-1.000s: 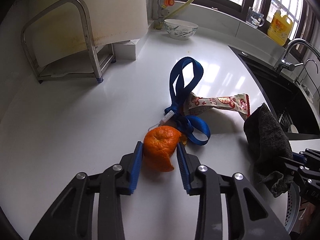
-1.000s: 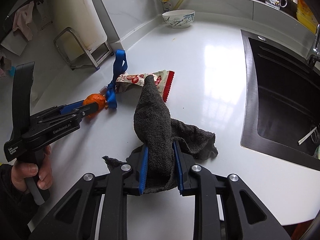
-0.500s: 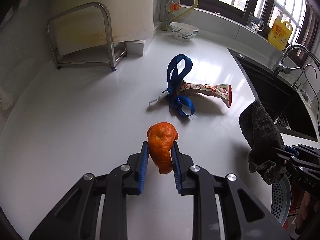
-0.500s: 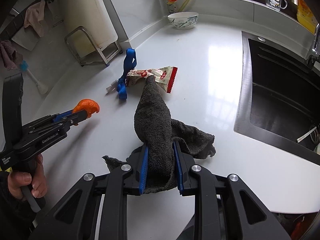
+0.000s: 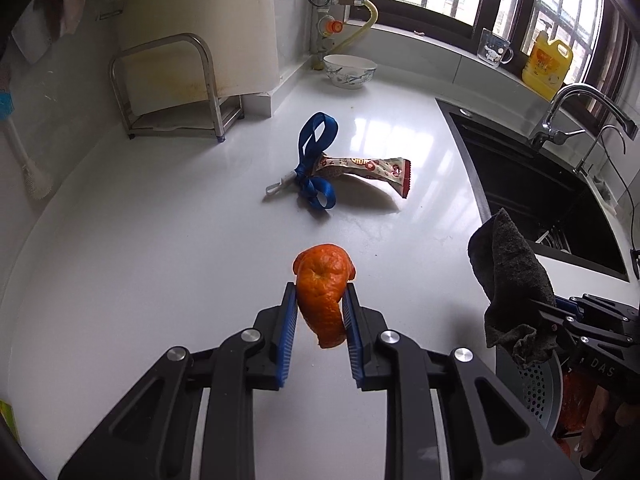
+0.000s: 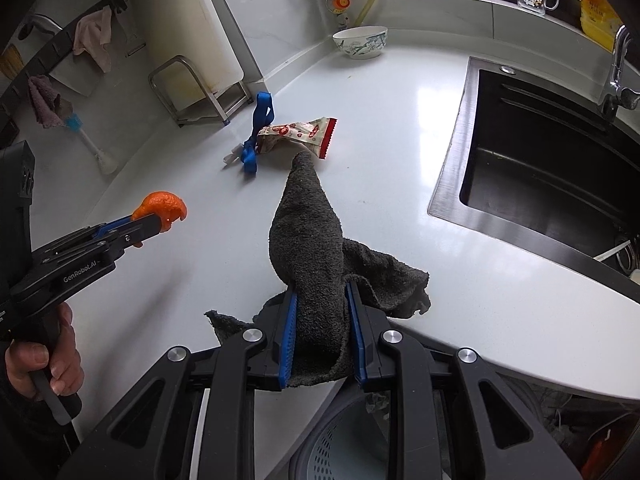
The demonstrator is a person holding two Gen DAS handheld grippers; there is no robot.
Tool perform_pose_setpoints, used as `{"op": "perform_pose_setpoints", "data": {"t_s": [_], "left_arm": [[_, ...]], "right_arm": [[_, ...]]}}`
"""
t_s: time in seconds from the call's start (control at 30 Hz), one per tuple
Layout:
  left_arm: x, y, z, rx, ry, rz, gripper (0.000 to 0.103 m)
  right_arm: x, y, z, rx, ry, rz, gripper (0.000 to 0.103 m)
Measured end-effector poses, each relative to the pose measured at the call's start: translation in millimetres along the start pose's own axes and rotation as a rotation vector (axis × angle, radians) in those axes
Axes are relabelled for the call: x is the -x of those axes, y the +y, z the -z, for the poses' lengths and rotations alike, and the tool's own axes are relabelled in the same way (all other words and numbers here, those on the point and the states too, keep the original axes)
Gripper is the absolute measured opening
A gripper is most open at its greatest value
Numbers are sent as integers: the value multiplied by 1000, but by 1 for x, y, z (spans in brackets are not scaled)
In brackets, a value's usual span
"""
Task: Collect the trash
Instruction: 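Carry cloth and tangerine over the bin and open both tools to drop them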
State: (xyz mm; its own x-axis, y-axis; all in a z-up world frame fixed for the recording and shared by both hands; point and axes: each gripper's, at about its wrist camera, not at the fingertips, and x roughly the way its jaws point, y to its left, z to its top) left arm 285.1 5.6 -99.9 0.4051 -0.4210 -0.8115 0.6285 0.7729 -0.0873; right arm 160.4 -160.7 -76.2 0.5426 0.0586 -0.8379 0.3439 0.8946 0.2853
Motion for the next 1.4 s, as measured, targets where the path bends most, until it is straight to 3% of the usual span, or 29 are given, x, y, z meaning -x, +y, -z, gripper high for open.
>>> {"op": "perform_pose_setpoints", "data": {"t_s": [0.43,0.57,1.07,1.4], "left_arm": [[31,-65,31,27,42,2,23],[47,-83,42,49,18,-21,23],[73,-152,97,230,45,-149,23],[53,-214,153,317,130,-153,23]], "right_arm": [[49,-36,35,0,-6,-25,22],[60,-43,43,51,4,-41,22],[77,-89,81,184,105,-148,22],[61,-113,112,276,214,-179,22]]}}
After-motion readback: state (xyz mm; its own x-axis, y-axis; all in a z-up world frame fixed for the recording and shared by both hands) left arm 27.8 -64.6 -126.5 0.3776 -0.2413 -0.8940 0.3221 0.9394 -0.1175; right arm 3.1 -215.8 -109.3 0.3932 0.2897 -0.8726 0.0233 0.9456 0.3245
